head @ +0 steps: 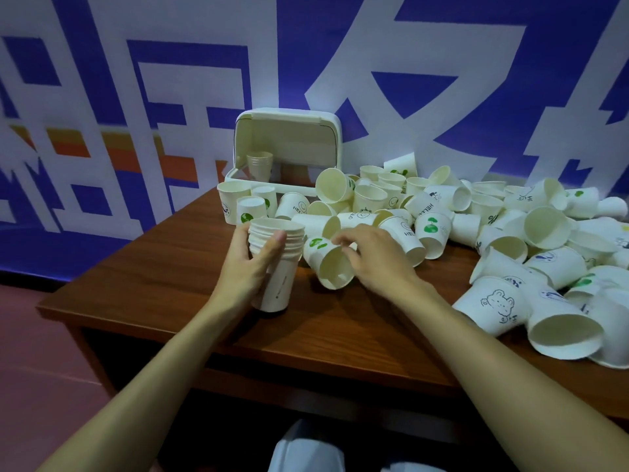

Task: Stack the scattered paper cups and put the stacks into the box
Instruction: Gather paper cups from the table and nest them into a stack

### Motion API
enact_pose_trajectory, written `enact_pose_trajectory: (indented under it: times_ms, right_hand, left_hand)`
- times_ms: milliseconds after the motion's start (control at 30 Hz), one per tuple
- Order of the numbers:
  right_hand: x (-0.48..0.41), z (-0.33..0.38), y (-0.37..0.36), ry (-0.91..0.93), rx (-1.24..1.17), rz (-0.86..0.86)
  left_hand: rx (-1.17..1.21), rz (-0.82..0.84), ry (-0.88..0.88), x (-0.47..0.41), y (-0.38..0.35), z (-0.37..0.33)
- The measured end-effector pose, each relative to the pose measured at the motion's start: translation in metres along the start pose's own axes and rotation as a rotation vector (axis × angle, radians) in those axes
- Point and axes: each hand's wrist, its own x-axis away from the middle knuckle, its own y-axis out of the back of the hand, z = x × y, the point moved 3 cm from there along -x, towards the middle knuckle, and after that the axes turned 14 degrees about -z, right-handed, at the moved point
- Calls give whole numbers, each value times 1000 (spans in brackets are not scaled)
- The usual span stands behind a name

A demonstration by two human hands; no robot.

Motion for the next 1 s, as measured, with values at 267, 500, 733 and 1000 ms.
enact_pose_trajectory:
  times_ms: [267,500,733,1000]
  right_hand:
    - [-21,-26,38,-517,-539,-458]
    - [-19,-35,54,-522,-633,-363]
    - [-12,-21,49,-246,-248,-81]
    - [-17,-74,47,-334,107,-6]
  left_hand:
    - [-388,94,-282,-12,-3,-13]
    - [-476,138,-417,0,-29,-24]
    - [-370,301,-440,23,-73,-36]
    - [-292,104,-276,2,-78,-13]
